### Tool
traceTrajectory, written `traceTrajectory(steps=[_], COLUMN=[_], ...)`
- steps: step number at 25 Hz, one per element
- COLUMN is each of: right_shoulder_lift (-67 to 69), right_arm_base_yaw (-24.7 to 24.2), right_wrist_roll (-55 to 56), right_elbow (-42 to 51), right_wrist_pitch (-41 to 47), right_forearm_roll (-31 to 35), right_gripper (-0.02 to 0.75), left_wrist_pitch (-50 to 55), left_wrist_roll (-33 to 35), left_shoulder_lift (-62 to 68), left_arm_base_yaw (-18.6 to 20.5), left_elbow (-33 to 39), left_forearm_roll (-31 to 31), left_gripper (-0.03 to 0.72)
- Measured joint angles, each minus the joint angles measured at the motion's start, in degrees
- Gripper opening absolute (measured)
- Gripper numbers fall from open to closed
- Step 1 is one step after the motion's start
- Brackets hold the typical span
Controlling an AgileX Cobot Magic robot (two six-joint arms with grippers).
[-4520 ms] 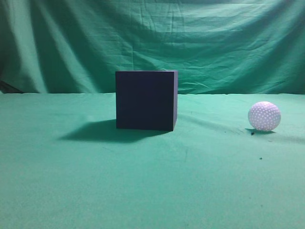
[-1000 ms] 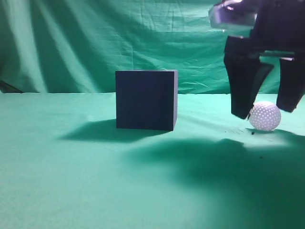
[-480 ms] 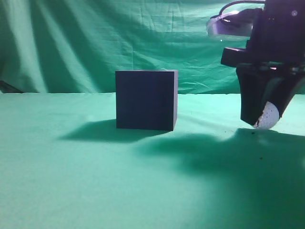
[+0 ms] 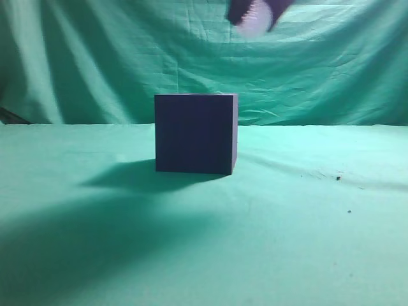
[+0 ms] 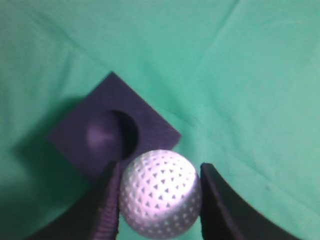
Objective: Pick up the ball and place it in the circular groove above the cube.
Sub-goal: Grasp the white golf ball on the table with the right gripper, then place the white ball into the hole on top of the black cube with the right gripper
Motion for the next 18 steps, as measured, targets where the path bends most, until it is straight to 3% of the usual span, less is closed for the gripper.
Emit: traceTrajectory(steps=[5, 18], right_shoulder_lift=[2.9, 9.34], right_arm_base_yaw=[5.55, 6.18], right_wrist_roll=[-0.65, -0.65], right_elbow=[-0.1, -0.1], right_wrist_pitch=[-3.59, -8.53], right_forearm_roll=[0.78, 1.49], right_gripper=[0.294, 0.294], left_wrist_pitch=[0.0, 0.0], left_wrist_roll=[0.0, 0.0], left_shoulder_lift=[0.0, 0.0], left_arm_base_yaw=[0.0, 0.0], left_elbow=[0.0, 0.0], left_forearm_roll=[0.0, 0.0], left_gripper=[0.0, 0.0])
